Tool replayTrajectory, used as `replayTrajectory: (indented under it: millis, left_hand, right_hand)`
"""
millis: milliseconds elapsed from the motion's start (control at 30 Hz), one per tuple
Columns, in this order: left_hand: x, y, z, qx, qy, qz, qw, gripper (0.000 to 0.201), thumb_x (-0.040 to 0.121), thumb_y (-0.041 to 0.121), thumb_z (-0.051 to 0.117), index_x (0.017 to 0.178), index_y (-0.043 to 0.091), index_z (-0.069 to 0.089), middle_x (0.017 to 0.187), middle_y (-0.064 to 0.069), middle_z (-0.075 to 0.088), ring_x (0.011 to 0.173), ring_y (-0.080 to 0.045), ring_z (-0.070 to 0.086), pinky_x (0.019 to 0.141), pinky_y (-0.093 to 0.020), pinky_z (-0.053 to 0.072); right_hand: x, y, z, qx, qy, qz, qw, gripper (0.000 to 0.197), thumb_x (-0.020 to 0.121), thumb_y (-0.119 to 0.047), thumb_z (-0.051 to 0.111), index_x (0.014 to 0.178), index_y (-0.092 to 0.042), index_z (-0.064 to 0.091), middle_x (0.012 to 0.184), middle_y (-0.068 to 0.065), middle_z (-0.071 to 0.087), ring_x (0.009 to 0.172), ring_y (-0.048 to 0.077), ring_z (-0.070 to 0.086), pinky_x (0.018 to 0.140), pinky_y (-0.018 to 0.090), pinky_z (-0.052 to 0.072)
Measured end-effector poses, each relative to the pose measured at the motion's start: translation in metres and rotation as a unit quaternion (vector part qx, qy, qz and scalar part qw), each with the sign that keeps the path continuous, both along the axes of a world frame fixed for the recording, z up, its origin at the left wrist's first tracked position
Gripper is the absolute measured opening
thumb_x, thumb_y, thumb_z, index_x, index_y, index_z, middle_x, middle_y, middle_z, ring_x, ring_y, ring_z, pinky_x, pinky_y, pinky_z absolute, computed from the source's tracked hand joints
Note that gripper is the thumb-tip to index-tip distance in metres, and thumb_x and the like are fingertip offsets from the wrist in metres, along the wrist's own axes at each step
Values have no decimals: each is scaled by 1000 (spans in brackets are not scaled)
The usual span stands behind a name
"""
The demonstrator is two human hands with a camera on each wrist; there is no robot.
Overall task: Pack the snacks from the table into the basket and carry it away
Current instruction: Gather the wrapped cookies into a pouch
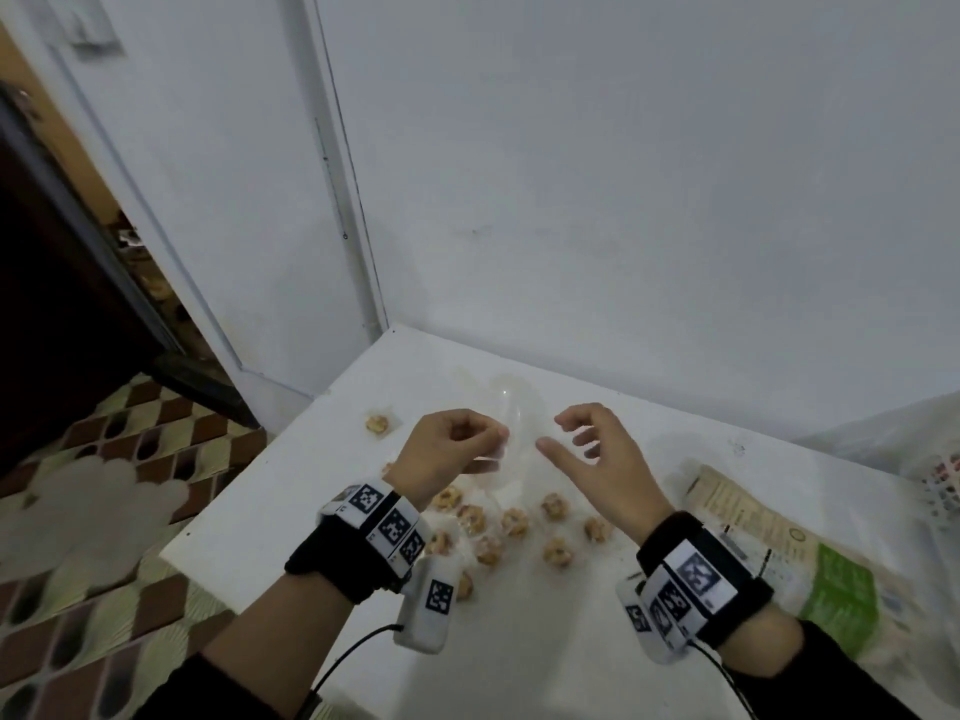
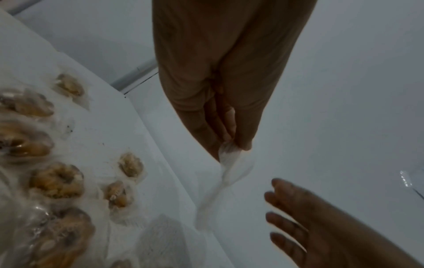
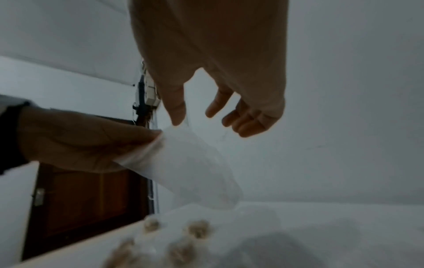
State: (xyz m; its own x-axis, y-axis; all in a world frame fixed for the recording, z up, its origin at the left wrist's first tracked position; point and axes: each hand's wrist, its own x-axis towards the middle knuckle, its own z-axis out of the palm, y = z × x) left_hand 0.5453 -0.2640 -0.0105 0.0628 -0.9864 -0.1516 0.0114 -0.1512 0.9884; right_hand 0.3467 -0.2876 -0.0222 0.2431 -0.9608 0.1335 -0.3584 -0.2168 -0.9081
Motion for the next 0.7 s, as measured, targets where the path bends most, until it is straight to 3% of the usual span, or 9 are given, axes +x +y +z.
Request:
replayTrajectory:
  millis: [67, 133, 233, 333, 467, 600, 700]
  left_hand:
    - [-1, 1, 2, -2, -11, 5, 1000, 14, 84, 11, 72, 87, -3, 69, 80, -12, 69, 75, -17, 68, 74, -31, 59]
    - [-2, 3, 3, 1, -21, 25, 999, 12, 83, 7, 72, 84, -4, 67, 77, -13, 68, 71, -18, 66, 71, -30, 59]
    - [4, 9, 1, 17, -7, 38, 999, 7, 85, 2, 67, 83, -4, 67, 73, -12, 67, 69, -19, 65, 67, -27, 57]
    - [16, 20, -2, 31, 49, 38, 998, 19, 82, 14, 71, 90, -3, 68, 80, -15, 67, 75, -22, 65, 69, -27, 57]
    - [37, 34, -2, 52, 68, 49, 995, 27, 70, 25, 76, 82, 3, 66, 76, -11, 68, 68, -17, 65, 62, -23, 54]
    - [68, 37, -3, 49, 76, 68, 994, 30, 67, 21, 77, 83, -1, 65, 73, -13, 67, 68, -20, 64, 75, -33, 58]
    - [96, 37, -1, 36, 77, 74, 994, 24, 75, 18, 73, 87, -3, 67, 78, -15, 67, 74, -22, 65, 80, -35, 58]
  right_hand:
    - [18, -3, 8, 51, -53, 36, 997, 28, 77, -43, 74, 95, -28, 58, 95, -8, 64, 83, 5, 62, 71, 17, 47]
    - [29, -9, 12, 80, -47, 69, 993, 32, 74, -44, 77, 93, -24, 61, 92, -7, 67, 81, 7, 66, 70, 19, 50]
    - [38, -16, 14, 119, -59, 131, 982, 33, 73, -30, 81, 96, -14, 65, 93, -1, 69, 78, 11, 67, 68, 20, 51]
    - [46, -21, 15, 140, -59, 186, 971, 30, 74, -18, 81, 100, -11, 66, 93, 5, 71, 76, 10, 66, 67, 20, 51]
    - [64, -21, 10, 152, -57, 216, 963, 19, 79, -8, 76, 97, -10, 67, 85, 9, 71, 77, 15, 67, 68, 21, 52]
    - [94, -21, 10, 171, -73, 207, 961, 17, 83, -6, 71, 98, -9, 63, 77, 7, 70, 75, 20, 67, 68, 27, 53]
    - [123, -22, 12, 162, -97, 195, 962, 14, 83, 0, 69, 89, -7, 59, 74, 8, 67, 71, 19, 65, 65, 27, 53]
